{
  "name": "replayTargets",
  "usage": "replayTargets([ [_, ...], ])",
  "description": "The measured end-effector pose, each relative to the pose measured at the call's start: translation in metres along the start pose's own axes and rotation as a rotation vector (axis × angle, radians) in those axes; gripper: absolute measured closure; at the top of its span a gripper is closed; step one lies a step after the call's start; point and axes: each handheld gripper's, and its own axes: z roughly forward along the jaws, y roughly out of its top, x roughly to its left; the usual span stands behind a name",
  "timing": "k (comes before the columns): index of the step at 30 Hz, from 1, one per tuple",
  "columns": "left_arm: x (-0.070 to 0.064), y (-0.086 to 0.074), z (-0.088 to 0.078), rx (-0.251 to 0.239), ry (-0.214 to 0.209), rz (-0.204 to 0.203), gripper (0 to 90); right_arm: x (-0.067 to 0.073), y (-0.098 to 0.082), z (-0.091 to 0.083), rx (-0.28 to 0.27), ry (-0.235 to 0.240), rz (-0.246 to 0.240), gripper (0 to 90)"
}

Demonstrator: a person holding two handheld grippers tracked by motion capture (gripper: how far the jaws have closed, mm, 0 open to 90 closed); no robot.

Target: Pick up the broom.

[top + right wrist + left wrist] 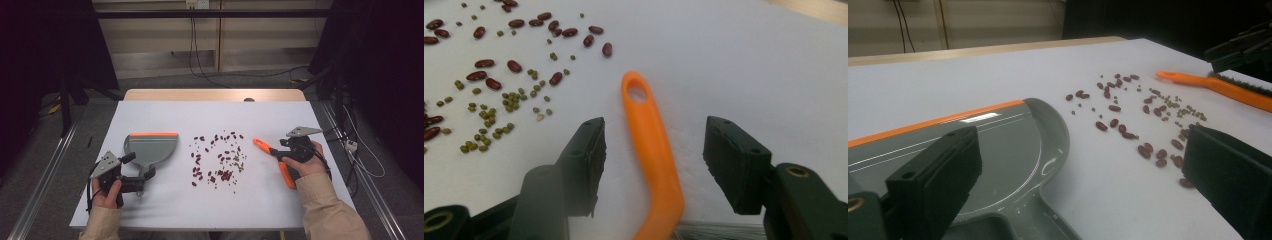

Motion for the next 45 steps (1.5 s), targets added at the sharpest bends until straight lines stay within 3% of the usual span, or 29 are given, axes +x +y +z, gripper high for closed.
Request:
replayTargets([
  [4, 0.0, 0.0, 0.0, 0.005, -0.001, 0.005, 2.5, -0.003, 0.001, 0.007, 0.073, 0.029, -0.004, 46.3],
  [8, 0.001, -0.001, 0.001, 0.006, -0.002, -0.001, 2.5, -0.006, 0.003, 0.012, 0.113, 0.04, -0.035, 54.2],
  [14, 0.001, -0.001, 0.001, 0.007, -0.004, -0.002, 2.5, -0.009, 0.01, 0.019, 0.206, 0.048, -0.073, 58.5],
  [19, 0.002, -0.002, 0.001, 0.013, -0.006, -0.004, 2.5, -0.01, 0.013, 0.021, 0.243, 0.071, -0.077, 58.2],
  [23, 0.002, -0.002, 0.002, 0.014, -0.007, -0.005, 2.5, -0.01, 0.01, 0.028, 0.303, 0.063, -0.1, 67.5],
  [25, 0.001, -0.002, 0.002, 0.016, -0.008, -0.004, 2.5, -0.013, 0.01, 0.029, 0.297, 0.082, -0.085, 67.5],
  [28, 0.002, -0.002, 0.002, 0.018, -0.004, -0.004, 2.5, -0.013, 0.011, 0.031, 0.315, 0.073, -0.122, 66.8],
  [30, 0.002, -0.002, 0.002, 0.021, -0.004, -0.006, 2.5, -0.013, 0.013, 0.033, 0.336, 0.061, -0.12, 63.1],
  [33, 0.002, -0.002, 0.003, 0.02, -0.005, -0.007, 2.5, -0.015, 0.017, 0.036, 0.373, 0.08, -0.091, 64.6],
  [40, 0.003, -0.002, 0.003, 0.019, -0.008, -0.008, 2.5, -0.015, 0.028, 0.043, 0.463, 0.103, -0.091, 70.0],
  [42, 0.002, -0.002, 0.002, 0.021, -0.007, -0.005, 2.5, -0.015, 0.029, 0.044, 0.471, 0.105, -0.095, 70.1],
  [44, 0.002, -0.002, 0.002, 0.017, -0.009, -0.007, 2.5, -0.019, 0.026, 0.042, 0.449, 0.109, -0.048, 70.6],
  [45, 0.002, -0.002, 0.002, 0.012, -0.011, -0.008, 2.5, -0.019, 0.026, 0.042, 0.449, 0.109, -0.048, 70.6],
])
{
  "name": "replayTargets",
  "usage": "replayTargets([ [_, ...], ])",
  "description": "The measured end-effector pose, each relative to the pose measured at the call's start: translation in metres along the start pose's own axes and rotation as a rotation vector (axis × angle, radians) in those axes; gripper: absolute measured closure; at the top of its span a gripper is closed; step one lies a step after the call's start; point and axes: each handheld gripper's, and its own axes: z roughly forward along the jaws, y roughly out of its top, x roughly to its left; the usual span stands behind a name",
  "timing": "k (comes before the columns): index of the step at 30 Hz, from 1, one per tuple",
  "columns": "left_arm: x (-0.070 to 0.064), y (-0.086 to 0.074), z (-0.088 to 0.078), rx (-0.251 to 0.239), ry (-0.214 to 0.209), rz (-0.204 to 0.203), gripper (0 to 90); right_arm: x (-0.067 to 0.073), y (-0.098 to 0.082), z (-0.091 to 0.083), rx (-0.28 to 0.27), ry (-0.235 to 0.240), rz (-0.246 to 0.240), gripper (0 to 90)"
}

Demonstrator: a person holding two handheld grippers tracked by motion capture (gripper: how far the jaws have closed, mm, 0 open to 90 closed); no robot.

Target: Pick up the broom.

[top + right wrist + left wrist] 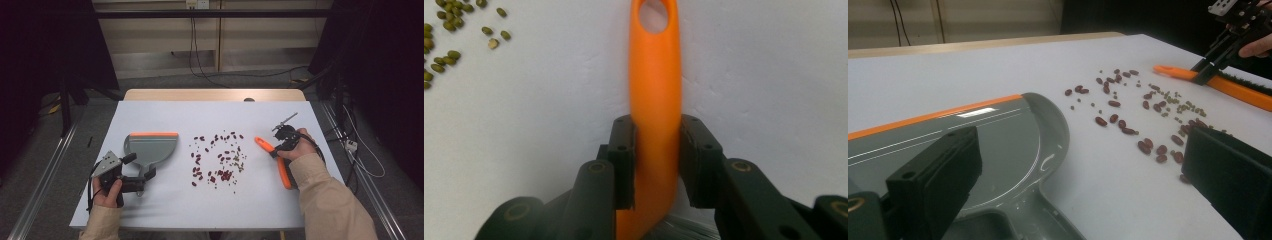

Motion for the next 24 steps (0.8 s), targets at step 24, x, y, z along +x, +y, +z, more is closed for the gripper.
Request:
replayTargets([
  [24, -0.001, 0.003, 0.0, -0.003, 0.031, -0.007, 2.6, 0.022, -0.051, -0.07, -0.678, -0.067, 0.145, 70.6],
])
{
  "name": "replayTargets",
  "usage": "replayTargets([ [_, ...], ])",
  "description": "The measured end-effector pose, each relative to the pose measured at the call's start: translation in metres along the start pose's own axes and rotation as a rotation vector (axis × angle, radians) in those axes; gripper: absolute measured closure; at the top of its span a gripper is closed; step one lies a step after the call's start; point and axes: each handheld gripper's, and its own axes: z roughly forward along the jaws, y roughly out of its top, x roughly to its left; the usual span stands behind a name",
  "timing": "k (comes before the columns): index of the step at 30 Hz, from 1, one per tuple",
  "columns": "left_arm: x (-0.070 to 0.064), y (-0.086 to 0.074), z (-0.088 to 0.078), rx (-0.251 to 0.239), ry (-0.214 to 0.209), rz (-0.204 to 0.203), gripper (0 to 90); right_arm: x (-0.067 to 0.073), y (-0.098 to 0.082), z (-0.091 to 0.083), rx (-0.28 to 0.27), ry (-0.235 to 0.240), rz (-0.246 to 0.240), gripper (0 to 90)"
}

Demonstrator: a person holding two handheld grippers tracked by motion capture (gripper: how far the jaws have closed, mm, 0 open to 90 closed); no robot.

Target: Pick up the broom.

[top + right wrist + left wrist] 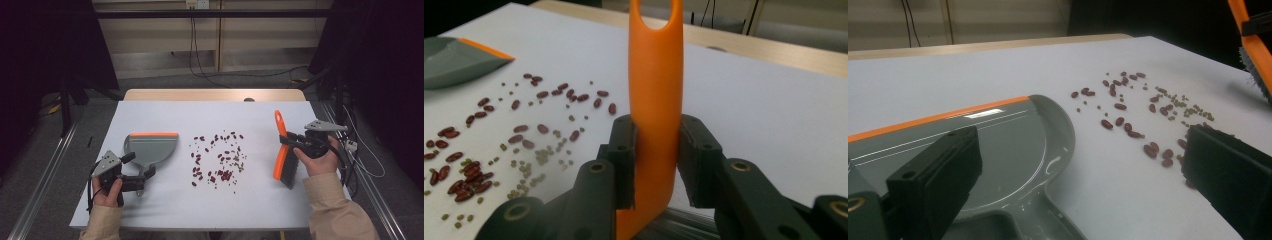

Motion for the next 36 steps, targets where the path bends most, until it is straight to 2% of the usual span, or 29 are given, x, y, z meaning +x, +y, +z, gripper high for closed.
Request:
replayTargets([
  [4, -0.003, 0.004, 0.0, -0.008, -0.004, 0.011, 2.6, 0.004, -0.002, -0.005, -0.04, -0.004, -0.013, 70.6],
  [7, -0.007, 0.007, 0.001, -0.001, 0.004, 0.027, 2.6, 0.007, -0.002, -0.012, -0.094, 0.015, -0.015, 70.5],
  [8, -0.007, 0.009, 0.001, 0.003, 0.005, 0.038, 2.6, 0.007, -0.002, -0.012, -0.094, 0.015, -0.015, 70.5],
  [11, -0.008, 0.011, 0.004, 0.007, 0.0, 0.031, 2.7, 0.01, 0.001, -0.017, -0.119, 0.018, -0.022, 70.5],
  [17, -0.017, 0.028, 0.007, -0.03, -0.021, 0.027, 2.7, 0.016, 0.008, -0.019, -0.179, 0.042, -0.016, 70.5],
  [19, -0.019, 0.031, 0.008, -0.029, -0.026, 0.03, 2.7, 0.017, 0.009, -0.018, -0.189, 0.043, -0.013, 70.5],
  [21, -0.024, 0.035, 0.012, -0.025, -0.042, 0.034, 2.7, 0.022, 0.014, -0.016, -0.225, 0.061, -0.007, 70.5],
  [23, -0.03, 0.038, 0.017, -0.019, -0.058, 0.038, 2.7, 0.023, 0.015, -0.015, -0.232, 0.067, -0.007, 70.5],
  [24, -0.033, 0.04, 0.02, -0.013, -0.07, 0.046, 2.8, 0.029, 0.019, -0.013, -0.242, 0.072, -0.019, 70.5],
  [30, -0.054, 0.05, 0.037, -0.002, -0.129, 0.08, 3.0, 0.042, 0.028, -0.006, -0.26, 0.103, -0.029, 70.5],
  [31, -0.057, 0.052, 0.041, 0.0, -0.143, 0.078, 3.0, 0.048, 0.032, -0.003, -0.267, 0.111, -0.037, 70.5],
  [36, -0.068, 0.055, 0.056, 0.02, -0.192, 0.074, 3.5, 0.056, 0.038, 0.003, -0.273, 0.136, -0.045, 70.5],
])
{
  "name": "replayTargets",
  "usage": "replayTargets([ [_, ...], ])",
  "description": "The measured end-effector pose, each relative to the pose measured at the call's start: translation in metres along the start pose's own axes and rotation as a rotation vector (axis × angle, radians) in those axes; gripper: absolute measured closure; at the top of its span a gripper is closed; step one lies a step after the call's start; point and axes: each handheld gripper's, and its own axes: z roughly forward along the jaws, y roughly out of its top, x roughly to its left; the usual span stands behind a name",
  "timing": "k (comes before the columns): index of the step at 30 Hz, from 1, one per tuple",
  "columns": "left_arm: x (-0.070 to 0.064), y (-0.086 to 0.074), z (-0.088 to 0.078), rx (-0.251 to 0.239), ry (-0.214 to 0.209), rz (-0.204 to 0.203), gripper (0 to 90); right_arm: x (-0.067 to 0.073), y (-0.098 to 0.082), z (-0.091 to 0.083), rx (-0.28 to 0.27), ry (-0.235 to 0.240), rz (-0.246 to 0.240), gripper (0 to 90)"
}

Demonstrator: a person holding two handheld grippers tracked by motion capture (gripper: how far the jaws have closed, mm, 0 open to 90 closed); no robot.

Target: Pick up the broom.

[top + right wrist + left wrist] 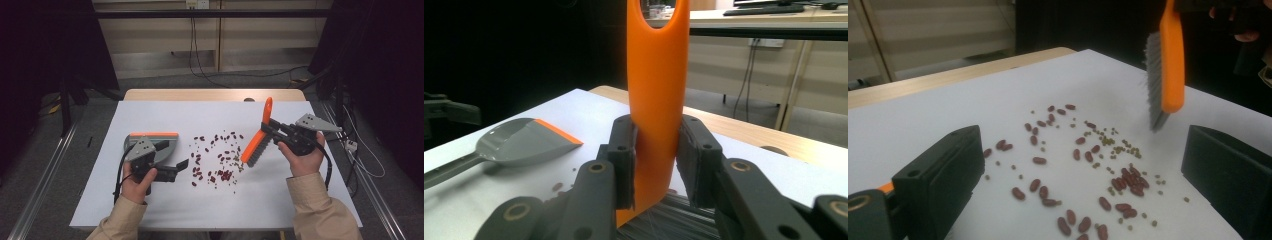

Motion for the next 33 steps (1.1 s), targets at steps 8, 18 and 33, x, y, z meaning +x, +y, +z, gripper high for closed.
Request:
replayTargets([
  [8, -0.008, 0.003, 0.02, 0.031, -0.029, 0.005, 4.4, 0.014, 0.005, 0.013, -0.005, 0.029, -0.004, 70.5],
  [18, -0.02, 0.005, 0.048, 0.088, -0.1, 0.015, 12.0, 0.029, 0.008, 0.032, 0.006, 0.071, -0.016, 70.5],
  [33, -0.029, 0.002, 0.076, 0.147, -0.113, -0.008, 30.7, 0.048, 0.008, 0.056, 0.044, 0.114, -0.032, 70.4],
])
